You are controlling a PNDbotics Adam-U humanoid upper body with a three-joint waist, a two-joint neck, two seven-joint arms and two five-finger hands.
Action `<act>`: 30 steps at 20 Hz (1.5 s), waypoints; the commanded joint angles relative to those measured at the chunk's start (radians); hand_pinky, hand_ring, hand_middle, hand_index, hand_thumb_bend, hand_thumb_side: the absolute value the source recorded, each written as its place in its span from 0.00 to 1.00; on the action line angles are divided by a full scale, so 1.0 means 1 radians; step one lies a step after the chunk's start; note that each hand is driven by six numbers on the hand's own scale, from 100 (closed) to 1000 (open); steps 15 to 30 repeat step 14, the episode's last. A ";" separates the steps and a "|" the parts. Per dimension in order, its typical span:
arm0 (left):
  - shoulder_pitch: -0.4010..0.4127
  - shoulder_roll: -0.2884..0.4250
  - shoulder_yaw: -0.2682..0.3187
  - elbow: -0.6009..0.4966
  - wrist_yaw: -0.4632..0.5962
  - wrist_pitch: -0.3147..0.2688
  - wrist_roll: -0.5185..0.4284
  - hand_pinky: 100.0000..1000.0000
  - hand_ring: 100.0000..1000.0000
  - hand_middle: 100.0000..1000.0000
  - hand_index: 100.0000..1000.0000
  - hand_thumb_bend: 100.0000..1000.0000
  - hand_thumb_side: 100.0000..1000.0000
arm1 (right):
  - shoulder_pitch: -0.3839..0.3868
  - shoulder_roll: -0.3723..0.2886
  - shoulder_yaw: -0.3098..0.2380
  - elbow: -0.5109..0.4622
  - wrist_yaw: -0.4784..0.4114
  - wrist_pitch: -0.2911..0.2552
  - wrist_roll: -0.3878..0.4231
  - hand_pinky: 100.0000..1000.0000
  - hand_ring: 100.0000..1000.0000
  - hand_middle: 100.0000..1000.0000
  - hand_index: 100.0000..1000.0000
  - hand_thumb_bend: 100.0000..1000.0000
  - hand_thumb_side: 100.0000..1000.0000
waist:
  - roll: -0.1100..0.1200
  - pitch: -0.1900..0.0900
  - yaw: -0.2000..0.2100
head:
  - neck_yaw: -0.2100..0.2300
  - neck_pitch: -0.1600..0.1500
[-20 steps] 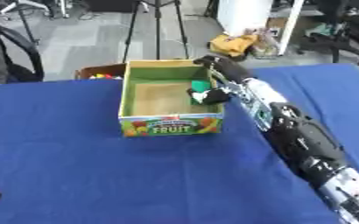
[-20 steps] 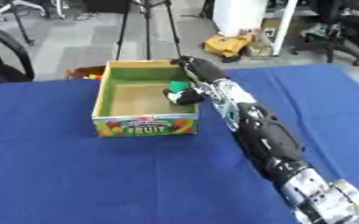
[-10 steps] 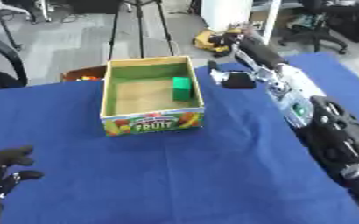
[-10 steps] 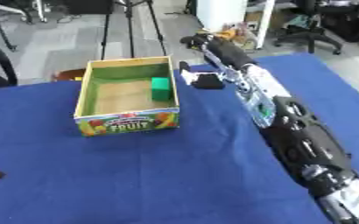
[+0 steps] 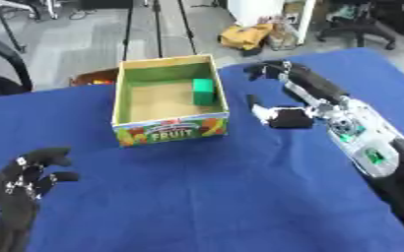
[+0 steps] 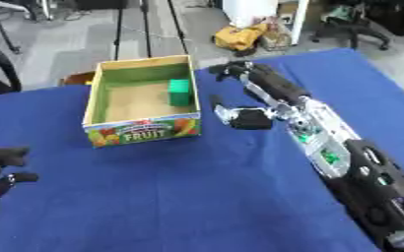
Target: Pick up objects on the table and place them in the box.
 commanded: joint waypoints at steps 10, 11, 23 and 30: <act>-0.001 0.013 0.009 -0.008 -0.005 -0.001 0.006 0.64 0.89 0.56 0.73 0.63 0.84 | 0.044 -0.069 -0.012 -0.148 -0.231 0.088 0.078 0.74 0.80 0.66 0.90 0.00 0.61 | -0.010 -0.027 -0.004 | 0.017 0.013; -0.001 0.013 0.009 -0.008 -0.005 -0.001 0.006 0.64 0.90 0.56 0.73 0.63 0.84 | 0.044 -0.071 -0.013 -0.153 -0.250 0.092 0.082 0.74 0.80 0.66 0.90 0.00 0.61 | -0.010 -0.027 -0.004 | 0.018 0.014; -0.003 0.012 0.009 -0.007 -0.005 -0.001 0.007 0.64 0.90 0.56 0.73 0.63 0.84 | 0.046 -0.077 -0.016 -0.165 -0.292 0.101 0.094 0.74 0.80 0.66 0.90 0.00 0.61 | -0.011 -0.026 -0.004 | 0.017 0.015; -0.003 0.012 0.009 -0.007 -0.005 -0.001 0.007 0.64 0.90 0.56 0.73 0.63 0.84 | 0.046 -0.077 -0.016 -0.165 -0.292 0.101 0.094 0.74 0.80 0.66 0.90 0.00 0.61 | -0.011 -0.026 -0.004 | 0.017 0.015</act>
